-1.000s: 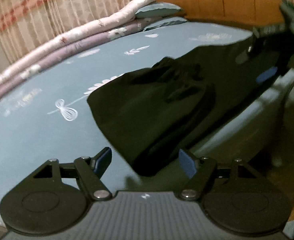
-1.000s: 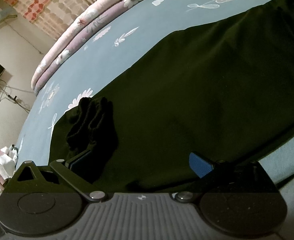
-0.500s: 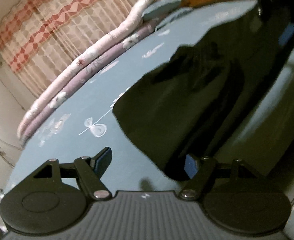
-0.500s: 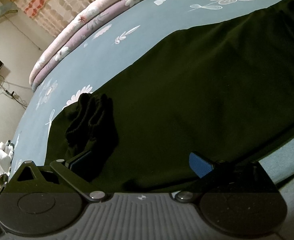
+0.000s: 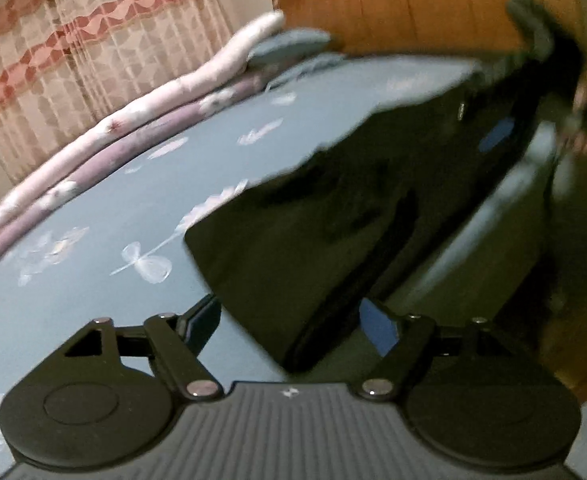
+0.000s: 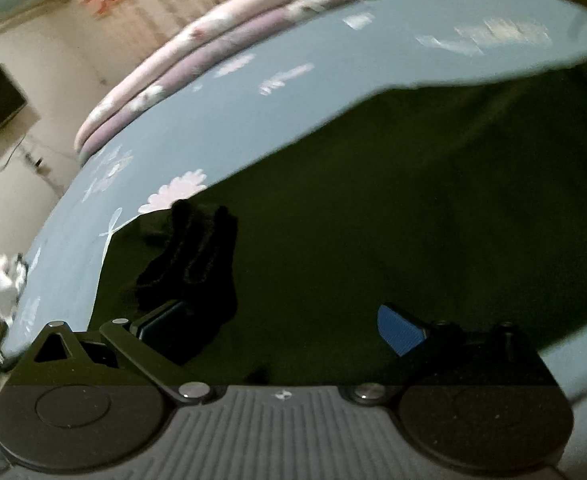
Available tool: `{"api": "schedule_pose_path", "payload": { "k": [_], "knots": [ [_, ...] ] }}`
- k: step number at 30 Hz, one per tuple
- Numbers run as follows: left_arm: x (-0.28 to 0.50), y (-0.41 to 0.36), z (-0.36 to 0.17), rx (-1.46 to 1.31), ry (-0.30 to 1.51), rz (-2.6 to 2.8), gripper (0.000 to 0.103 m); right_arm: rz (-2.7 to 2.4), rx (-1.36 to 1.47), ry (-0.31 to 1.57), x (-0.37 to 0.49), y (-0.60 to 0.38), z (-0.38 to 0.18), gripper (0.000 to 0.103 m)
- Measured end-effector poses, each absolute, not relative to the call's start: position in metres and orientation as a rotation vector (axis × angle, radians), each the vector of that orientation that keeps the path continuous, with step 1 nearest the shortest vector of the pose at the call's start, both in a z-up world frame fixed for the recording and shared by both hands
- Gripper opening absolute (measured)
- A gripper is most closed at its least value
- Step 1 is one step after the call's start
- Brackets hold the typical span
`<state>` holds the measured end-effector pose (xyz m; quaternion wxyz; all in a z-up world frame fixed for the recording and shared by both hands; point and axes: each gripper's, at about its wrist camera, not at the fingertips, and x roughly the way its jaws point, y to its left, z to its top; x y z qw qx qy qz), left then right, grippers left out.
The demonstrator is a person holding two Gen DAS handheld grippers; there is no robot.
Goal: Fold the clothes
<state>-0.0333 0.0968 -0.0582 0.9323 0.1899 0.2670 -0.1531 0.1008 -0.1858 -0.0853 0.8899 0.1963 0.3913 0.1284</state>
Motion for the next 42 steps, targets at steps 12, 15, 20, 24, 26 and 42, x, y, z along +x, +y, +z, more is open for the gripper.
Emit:
{"api": "schedule_pose_path", "payload": {
  "k": [12,15,20,24,26,42],
  "knots": [
    [0.013,0.114,-0.087,0.022,0.771,-0.361,0.078,0.389,0.023,0.699,0.087,-0.167,-0.115,0.103],
    [0.026,0.119,-0.063,-0.055,0.715,-0.364,0.078,0.365,-0.133,0.690,0.080,-0.152,-0.111,0.103],
    [0.068,0.125,-0.031,-0.161,0.655,-0.317,0.080,0.623,-0.186,0.515,0.072,-0.126,-0.067,0.103],
    [0.101,0.127,-0.015,-0.245,0.668,-0.303,0.083,0.865,-0.252,0.455,0.078,-0.080,-0.052,0.103],
    [0.116,0.124,-0.016,-0.286,0.692,-0.310,0.084,0.969,-0.281,0.440,0.082,-0.058,-0.053,0.103],
    [0.223,0.101,-0.105,-0.535,0.895,-0.312,0.084,0.990,-0.205,0.632,0.124,-0.077,-0.110,0.103]
  ]
}}
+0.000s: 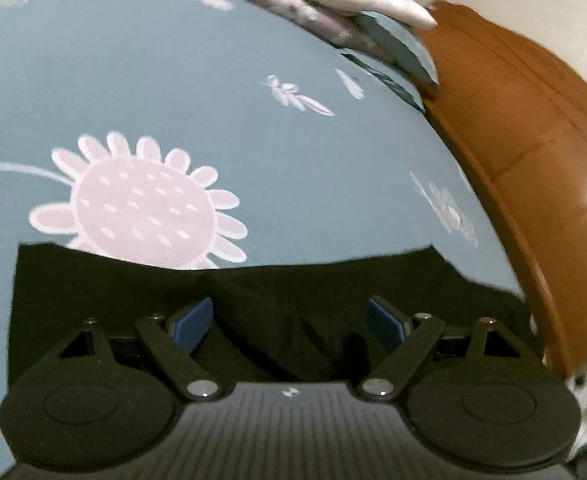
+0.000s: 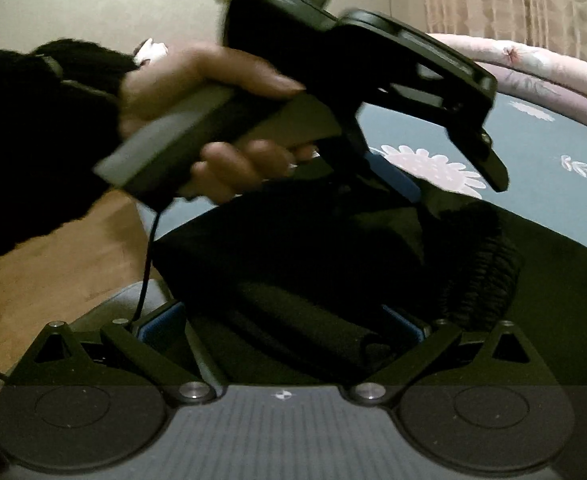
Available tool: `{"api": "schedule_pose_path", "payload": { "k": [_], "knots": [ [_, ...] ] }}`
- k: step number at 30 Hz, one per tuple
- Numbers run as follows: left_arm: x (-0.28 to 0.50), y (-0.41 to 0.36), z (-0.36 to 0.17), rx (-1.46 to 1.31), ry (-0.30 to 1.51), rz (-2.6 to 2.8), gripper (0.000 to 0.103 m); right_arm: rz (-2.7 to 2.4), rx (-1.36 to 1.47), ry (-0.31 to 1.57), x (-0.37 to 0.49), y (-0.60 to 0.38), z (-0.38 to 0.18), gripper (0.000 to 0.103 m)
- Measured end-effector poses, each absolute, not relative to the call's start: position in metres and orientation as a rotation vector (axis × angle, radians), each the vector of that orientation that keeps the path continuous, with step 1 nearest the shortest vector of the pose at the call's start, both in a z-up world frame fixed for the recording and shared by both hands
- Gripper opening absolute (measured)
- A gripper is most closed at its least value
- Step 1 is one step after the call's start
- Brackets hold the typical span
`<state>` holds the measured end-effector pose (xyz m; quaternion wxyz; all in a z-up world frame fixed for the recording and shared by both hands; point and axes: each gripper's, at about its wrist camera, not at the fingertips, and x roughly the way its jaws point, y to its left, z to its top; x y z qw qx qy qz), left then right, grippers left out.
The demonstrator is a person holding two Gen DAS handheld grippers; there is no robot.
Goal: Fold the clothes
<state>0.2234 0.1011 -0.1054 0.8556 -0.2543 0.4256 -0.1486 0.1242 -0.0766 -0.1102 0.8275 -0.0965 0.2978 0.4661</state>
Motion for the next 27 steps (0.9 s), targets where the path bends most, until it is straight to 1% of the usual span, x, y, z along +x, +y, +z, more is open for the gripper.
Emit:
{"api": "schedule_pose_path", "payload": {
  "k": [7,9,13,15,21,23,27],
  "knots": [
    [0.209,0.083,-0.080,-0.496,0.870,-0.410,0.086,0.991,-0.212,0.627,0.122,-0.078,-0.108,0.103],
    [0.211,0.076,-0.081,-0.497,0.878,-0.437,0.086,0.989,-0.207,0.627,0.121,-0.079,-0.107,0.103],
    [0.227,0.058,-0.103,-0.472,0.932,-0.414,0.086,0.989,-0.210,0.628,0.120,-0.081,-0.107,0.103],
    [0.229,0.058,-0.099,-0.473,0.936,-0.407,0.086,0.989,-0.199,0.633,0.121,-0.084,-0.104,0.103],
    [0.213,0.086,-0.053,-0.404,0.881,-0.347,0.087,0.976,-0.141,0.616,0.115,-0.102,-0.092,0.103],
    [0.211,0.103,-0.050,-0.413,0.879,-0.298,0.087,0.960,-0.133,0.602,0.116,-0.108,-0.089,0.103],
    [0.216,0.128,-0.072,-0.469,0.917,-0.216,0.087,0.941,-0.111,0.605,0.115,-0.113,-0.090,0.103]
  ]
}}
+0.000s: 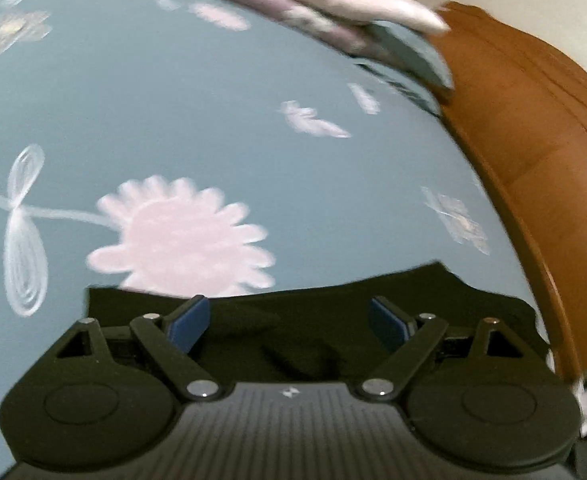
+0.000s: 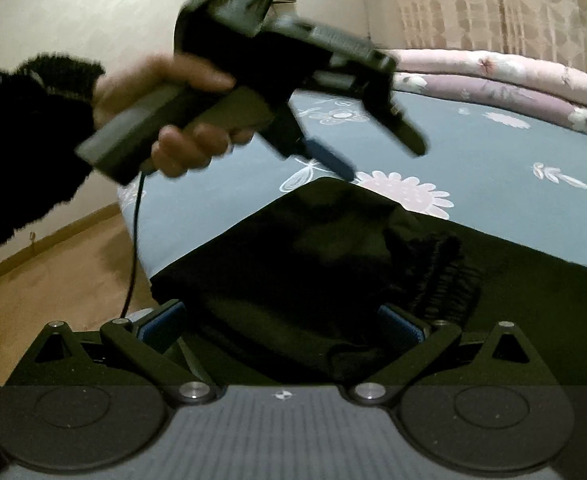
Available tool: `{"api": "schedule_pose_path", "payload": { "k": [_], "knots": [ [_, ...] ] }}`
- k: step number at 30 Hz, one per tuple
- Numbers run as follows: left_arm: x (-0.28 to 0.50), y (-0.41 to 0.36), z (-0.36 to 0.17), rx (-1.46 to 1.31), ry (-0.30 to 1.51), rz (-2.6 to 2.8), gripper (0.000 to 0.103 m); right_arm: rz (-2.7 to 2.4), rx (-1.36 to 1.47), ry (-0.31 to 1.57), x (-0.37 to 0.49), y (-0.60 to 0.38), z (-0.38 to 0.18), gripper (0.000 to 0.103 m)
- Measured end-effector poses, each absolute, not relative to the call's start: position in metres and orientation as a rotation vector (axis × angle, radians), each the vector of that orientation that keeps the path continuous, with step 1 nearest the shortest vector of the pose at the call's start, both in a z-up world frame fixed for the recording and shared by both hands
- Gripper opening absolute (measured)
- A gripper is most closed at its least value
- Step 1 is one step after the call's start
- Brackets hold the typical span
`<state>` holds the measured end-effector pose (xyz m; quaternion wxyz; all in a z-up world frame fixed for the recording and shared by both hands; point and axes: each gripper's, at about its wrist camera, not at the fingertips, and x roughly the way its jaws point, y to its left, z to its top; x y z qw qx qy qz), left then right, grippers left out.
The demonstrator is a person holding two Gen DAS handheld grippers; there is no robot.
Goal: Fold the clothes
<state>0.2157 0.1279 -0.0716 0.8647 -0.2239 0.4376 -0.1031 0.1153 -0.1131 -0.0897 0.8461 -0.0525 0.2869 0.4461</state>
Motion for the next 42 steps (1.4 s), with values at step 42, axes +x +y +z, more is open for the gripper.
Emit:
{"api": "schedule_pose_path", "payload": {
  "k": [42],
  "knots": [
    [0.143,0.044,-0.062,-0.377,0.842,-0.186,0.087,0.466,0.097,0.558,0.154,-0.211,-0.073,0.103]
  ]
}}
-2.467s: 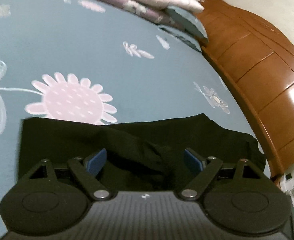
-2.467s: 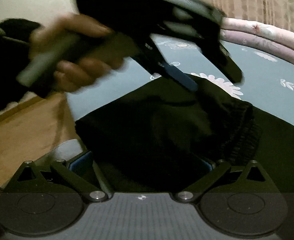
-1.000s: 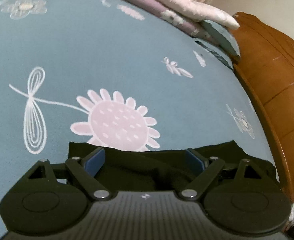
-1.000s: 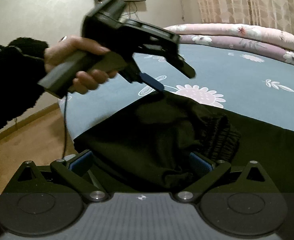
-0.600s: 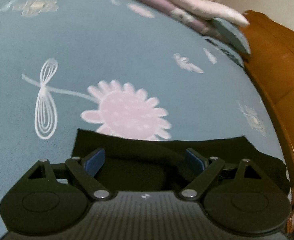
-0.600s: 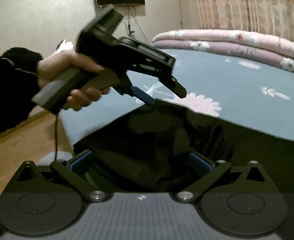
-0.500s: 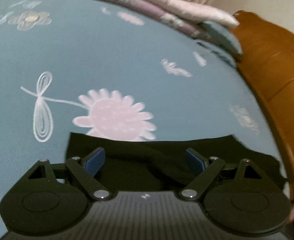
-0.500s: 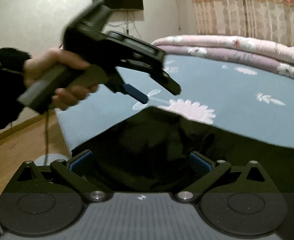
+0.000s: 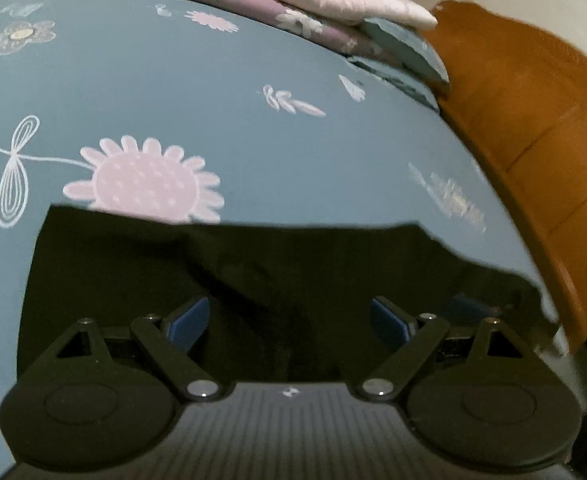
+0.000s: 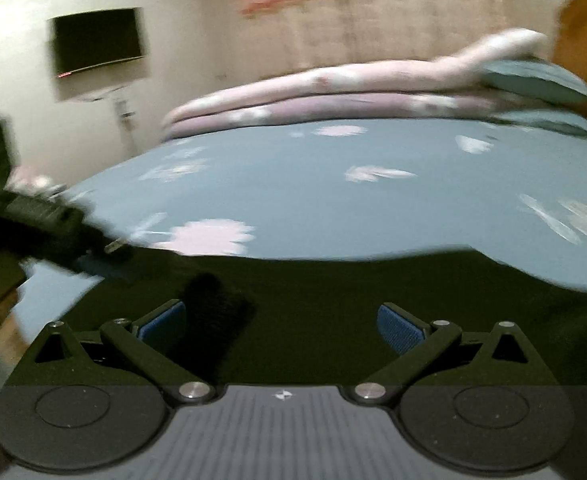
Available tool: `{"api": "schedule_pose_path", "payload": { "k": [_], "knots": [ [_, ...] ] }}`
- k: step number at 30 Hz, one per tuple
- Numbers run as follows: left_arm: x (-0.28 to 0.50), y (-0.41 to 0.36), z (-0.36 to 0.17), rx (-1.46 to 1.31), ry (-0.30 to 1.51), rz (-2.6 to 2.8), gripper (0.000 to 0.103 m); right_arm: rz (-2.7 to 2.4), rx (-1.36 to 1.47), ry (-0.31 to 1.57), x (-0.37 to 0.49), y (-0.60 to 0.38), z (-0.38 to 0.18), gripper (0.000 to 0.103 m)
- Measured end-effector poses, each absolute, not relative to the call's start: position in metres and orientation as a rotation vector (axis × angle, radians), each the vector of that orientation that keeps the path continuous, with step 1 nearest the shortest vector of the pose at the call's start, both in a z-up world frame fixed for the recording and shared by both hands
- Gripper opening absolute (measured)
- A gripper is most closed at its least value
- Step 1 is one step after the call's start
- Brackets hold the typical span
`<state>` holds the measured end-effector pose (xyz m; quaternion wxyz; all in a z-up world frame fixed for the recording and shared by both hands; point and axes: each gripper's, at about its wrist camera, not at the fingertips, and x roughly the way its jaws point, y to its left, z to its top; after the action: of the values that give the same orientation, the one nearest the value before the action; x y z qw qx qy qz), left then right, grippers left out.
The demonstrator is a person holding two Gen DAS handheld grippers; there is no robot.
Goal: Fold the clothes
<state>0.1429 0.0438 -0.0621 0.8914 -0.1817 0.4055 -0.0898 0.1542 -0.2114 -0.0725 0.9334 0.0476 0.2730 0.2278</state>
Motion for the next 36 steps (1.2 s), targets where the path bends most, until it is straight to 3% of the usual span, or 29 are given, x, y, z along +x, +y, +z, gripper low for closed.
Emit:
{"api": "schedule_pose_path", "payload": {
  "k": [9,14,23,30,36],
  "knots": [
    [0.107,0.031,-0.090,-0.384,0.823,-0.226,0.090,0.247,0.088,0.692,0.159,-0.212,-0.109,0.103],
    [0.101,0.037,-0.103,-0.422,0.812,-0.224,0.094,0.188,-0.058,0.687,0.153,-0.190,-0.121,0.103],
    [0.096,0.032,-0.091,-0.327,0.772,-0.241,0.095,0.154,-0.043,0.745,0.139,-0.189,-0.112,0.103],
    [0.138,0.028,-0.063,-0.234,0.712,-0.337,0.095,0.158,-0.083,0.759,0.115,-0.181,-0.117,0.103],
    [0.150,0.031,-0.084,-0.210,0.730,-0.385,0.095,0.140,-0.053,0.746,0.103,-0.188,-0.119,0.103]
  ]
}}
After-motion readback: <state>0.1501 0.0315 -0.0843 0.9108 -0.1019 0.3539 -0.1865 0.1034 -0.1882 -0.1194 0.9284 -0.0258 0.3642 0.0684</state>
